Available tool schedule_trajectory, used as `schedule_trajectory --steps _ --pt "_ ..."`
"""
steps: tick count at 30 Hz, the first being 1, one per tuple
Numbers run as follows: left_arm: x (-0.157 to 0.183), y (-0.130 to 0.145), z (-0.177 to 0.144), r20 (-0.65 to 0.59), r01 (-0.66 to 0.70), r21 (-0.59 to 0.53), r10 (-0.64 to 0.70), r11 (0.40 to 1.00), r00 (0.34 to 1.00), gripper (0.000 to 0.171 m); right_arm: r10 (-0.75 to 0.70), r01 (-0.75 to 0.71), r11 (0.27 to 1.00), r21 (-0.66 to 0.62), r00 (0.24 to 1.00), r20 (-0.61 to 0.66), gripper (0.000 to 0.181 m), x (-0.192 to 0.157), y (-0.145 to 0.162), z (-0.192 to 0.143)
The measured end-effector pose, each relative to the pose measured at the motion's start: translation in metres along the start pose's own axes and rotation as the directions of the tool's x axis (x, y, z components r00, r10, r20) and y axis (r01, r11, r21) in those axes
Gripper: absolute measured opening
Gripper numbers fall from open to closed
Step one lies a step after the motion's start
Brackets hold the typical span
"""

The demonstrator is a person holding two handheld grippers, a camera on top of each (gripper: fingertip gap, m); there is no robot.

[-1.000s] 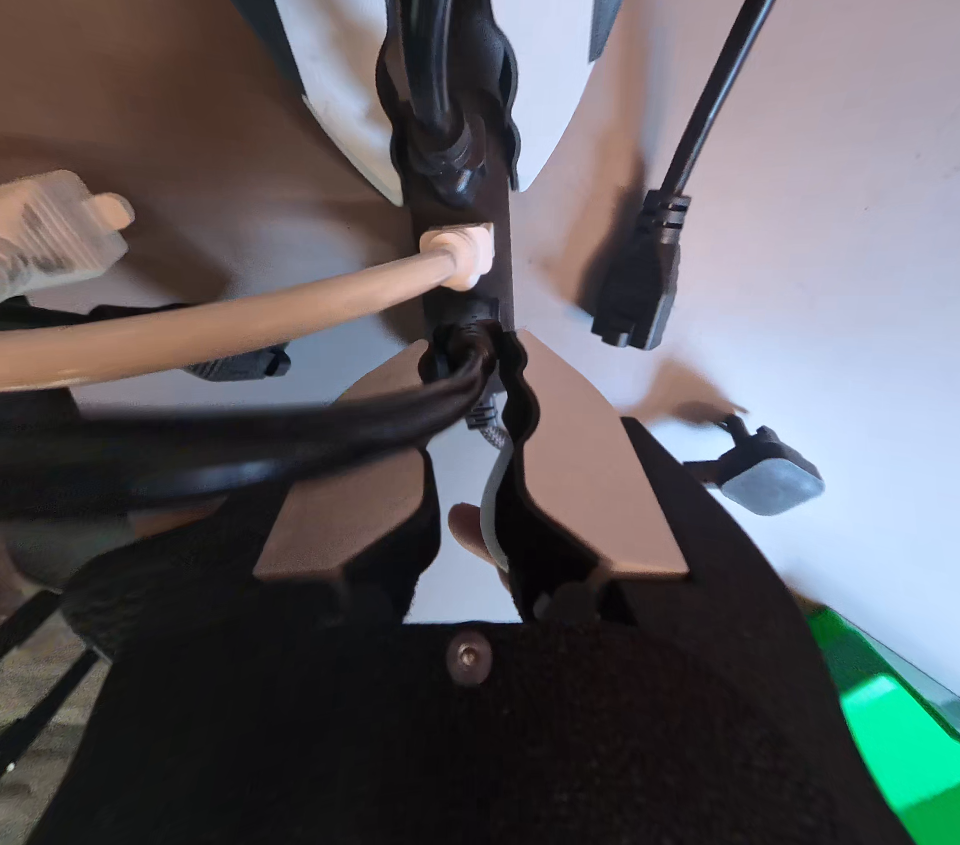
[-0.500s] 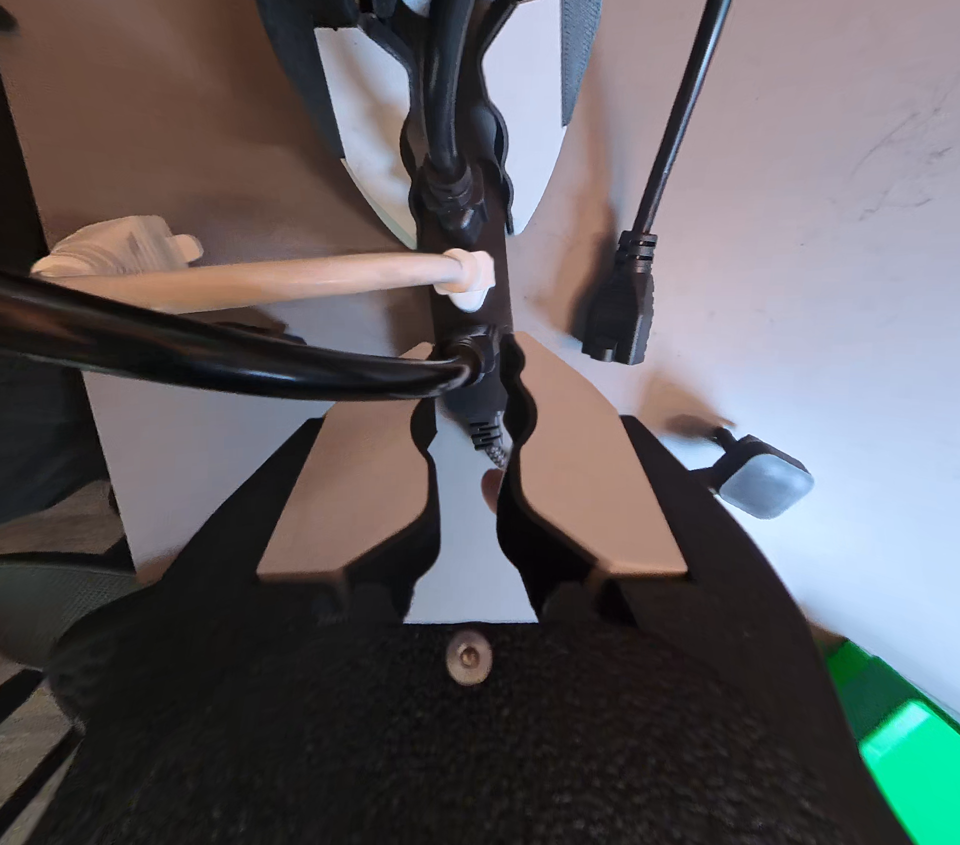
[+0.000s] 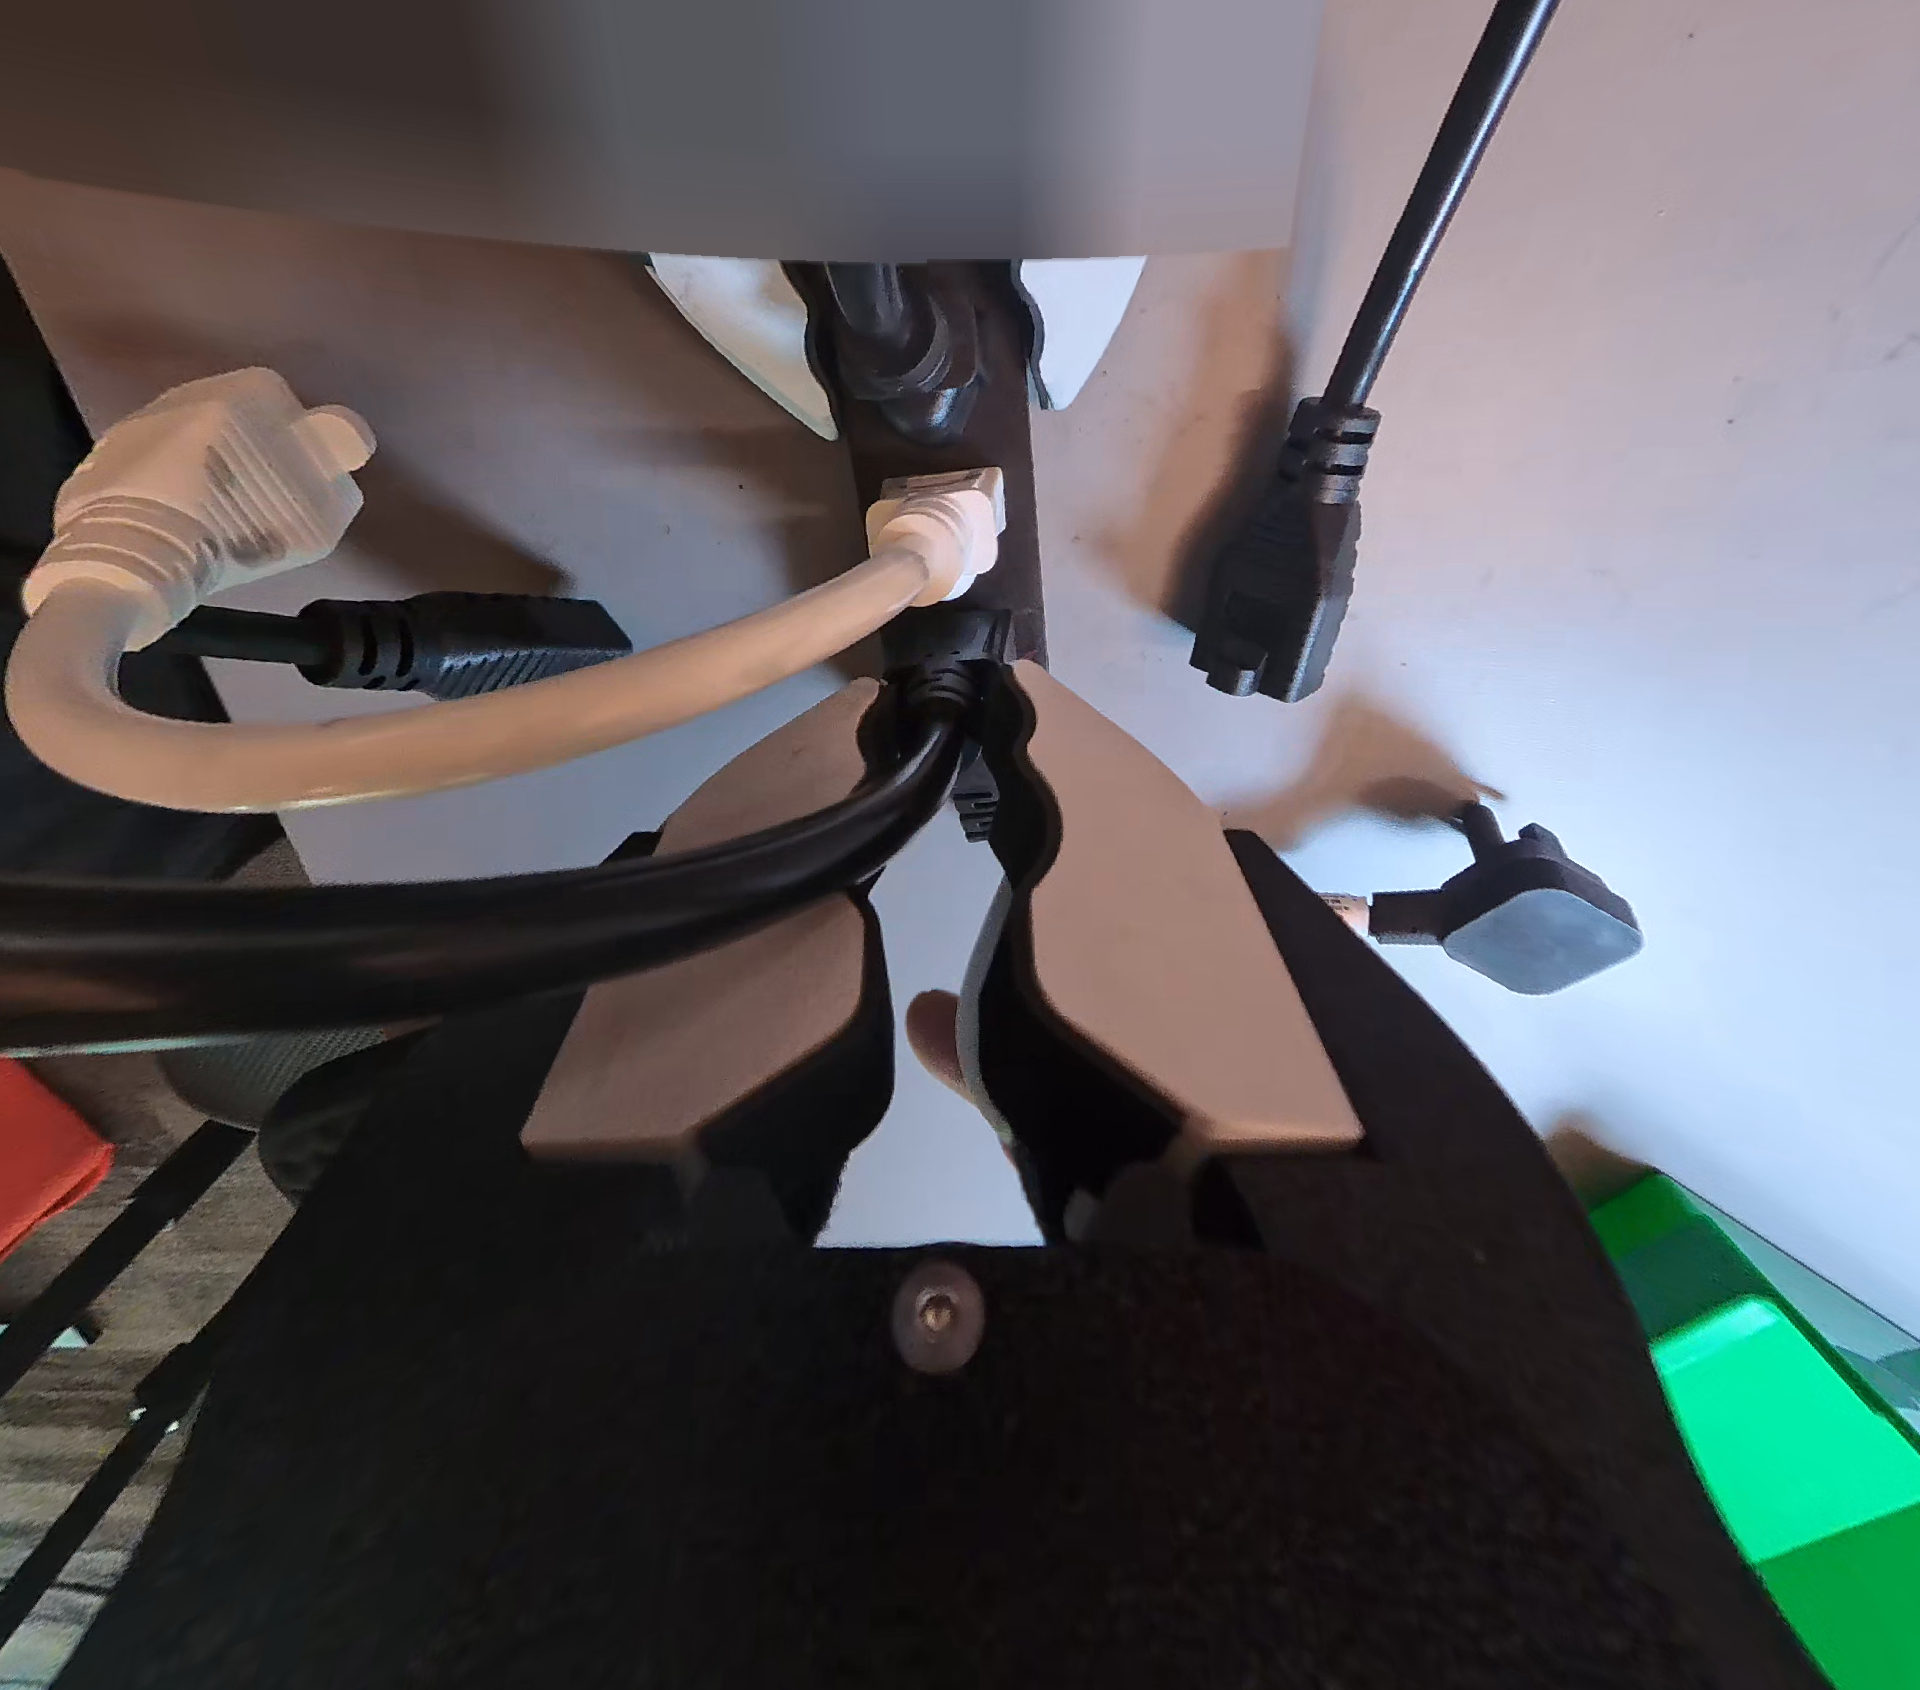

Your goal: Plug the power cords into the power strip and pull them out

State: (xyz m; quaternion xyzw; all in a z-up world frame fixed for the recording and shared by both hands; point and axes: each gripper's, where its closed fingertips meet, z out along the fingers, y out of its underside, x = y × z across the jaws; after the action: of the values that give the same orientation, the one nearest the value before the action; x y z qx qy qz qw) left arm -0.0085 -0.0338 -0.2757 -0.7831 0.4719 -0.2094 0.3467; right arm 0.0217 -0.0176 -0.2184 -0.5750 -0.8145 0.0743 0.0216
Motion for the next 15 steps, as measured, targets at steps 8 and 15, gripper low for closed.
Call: schedule_trajectory --steps 8,15 --pt "0.0017 -0.0006 -0.0012 -0.017 -0.008 -0.002 0.008 1.0 1.0 0.047 0.015 -0.015 1.0 0.019 1.0 0.006 0.023 -0.0036 0.0009 0.0003" --pt "0.0034 0.0001 -0.0016 -0.011 0.012 -0.008 -0.012 1.0 1.0 0.047 0.024 -0.023 0.999 0.042 1.0 -0.019 0.022 -0.0055 0.0002 0.0006"
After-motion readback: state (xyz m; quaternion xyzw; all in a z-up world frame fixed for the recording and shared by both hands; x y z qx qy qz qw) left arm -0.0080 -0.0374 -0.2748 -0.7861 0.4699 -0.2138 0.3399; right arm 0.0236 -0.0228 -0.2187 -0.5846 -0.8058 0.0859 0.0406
